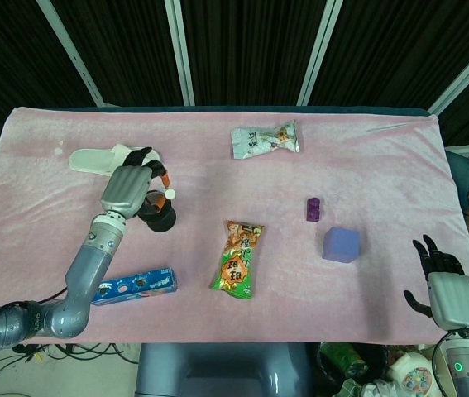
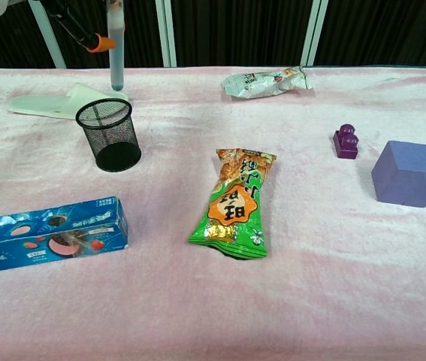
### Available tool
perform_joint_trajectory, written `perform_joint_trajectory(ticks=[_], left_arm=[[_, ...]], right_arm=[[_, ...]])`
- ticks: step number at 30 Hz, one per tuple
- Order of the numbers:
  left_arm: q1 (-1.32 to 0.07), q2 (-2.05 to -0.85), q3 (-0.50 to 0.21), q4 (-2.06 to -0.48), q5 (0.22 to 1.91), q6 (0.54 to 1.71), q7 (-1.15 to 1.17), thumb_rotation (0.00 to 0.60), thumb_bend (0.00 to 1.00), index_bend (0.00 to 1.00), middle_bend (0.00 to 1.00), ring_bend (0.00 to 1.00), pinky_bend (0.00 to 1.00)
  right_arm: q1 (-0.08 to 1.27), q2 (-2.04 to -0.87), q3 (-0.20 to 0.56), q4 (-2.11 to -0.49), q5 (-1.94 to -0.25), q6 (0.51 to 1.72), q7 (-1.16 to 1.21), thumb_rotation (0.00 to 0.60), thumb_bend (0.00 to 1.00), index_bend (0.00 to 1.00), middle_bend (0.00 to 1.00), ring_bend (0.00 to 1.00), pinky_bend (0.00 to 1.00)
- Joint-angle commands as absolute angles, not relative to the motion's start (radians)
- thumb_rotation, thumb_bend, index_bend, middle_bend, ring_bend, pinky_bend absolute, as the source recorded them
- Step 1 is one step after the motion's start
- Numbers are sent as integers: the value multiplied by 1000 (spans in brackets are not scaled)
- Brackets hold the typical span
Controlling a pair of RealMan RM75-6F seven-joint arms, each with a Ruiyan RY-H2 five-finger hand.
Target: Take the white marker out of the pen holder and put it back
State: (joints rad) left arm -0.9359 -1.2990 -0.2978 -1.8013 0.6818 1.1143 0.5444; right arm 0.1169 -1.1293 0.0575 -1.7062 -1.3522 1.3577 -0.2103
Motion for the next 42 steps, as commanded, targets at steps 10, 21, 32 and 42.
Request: perform_joint_trajectory(ticks=[10, 21, 32, 42], left_arm=[[-904, -1397, -193, -1644, 976, 1237, 618, 600, 473, 621, 413, 134, 157], [-850, -1330, -356, -1861, 864, 1056, 178, 600, 472, 636, 443, 153, 160], [-702, -1050, -693, -2089, 731, 532, -628, 600, 469, 626, 479, 153, 173], [-643, -1107, -610, -1898, 1044, 558, -461, 600, 469, 638, 487, 153, 175]], right_arm=[[118, -1129, 58, -1708, -1348, 1355, -210, 600, 175, 11, 17, 167, 164], [119, -1128, 58, -1704, -1350, 1355, -217, 600, 175, 11, 17, 167, 165], [118, -1130, 56, -1706, -1352, 1357, -220, 600, 175, 11, 17, 167, 165], [119, -1133, 57, -1707, -1348, 1355, -226, 600, 175, 11, 17, 167, 165]])
